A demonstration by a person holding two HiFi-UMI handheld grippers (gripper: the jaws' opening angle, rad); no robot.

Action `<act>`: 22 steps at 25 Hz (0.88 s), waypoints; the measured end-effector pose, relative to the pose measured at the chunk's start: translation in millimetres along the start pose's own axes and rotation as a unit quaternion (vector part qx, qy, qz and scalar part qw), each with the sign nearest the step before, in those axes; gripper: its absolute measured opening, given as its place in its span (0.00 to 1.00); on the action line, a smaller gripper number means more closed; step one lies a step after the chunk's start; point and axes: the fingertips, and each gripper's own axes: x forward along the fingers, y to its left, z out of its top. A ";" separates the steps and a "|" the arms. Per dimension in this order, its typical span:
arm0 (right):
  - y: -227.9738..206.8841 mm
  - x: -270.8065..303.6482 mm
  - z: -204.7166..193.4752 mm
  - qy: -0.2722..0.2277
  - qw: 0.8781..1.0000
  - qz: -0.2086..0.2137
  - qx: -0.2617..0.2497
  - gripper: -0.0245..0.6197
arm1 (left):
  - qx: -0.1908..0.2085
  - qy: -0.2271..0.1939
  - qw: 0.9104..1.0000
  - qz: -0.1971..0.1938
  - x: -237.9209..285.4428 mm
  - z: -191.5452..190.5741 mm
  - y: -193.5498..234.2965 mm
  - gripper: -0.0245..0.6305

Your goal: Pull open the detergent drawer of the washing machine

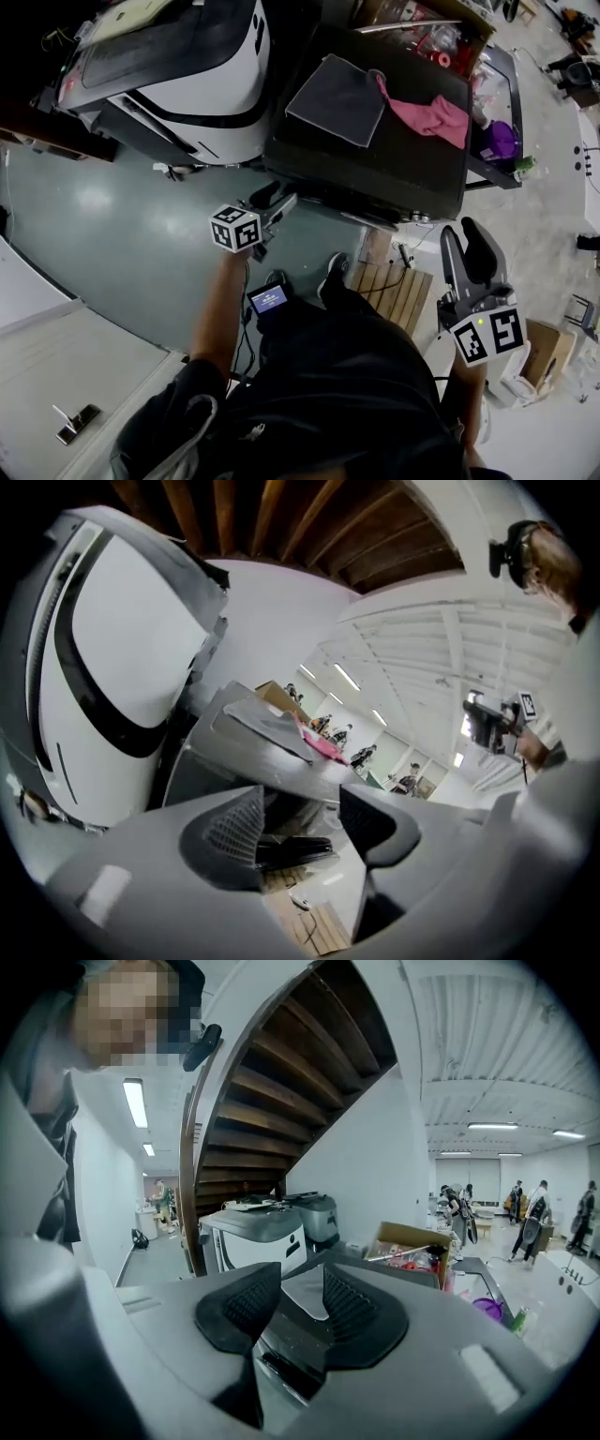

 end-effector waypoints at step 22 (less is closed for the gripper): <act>-42.7 9.8 -71.9 0.107 0.994 -0.018 0.009 0.23 | -0.222 -0.142 0.954 -0.141 101.7 -52.9 57.3 0.69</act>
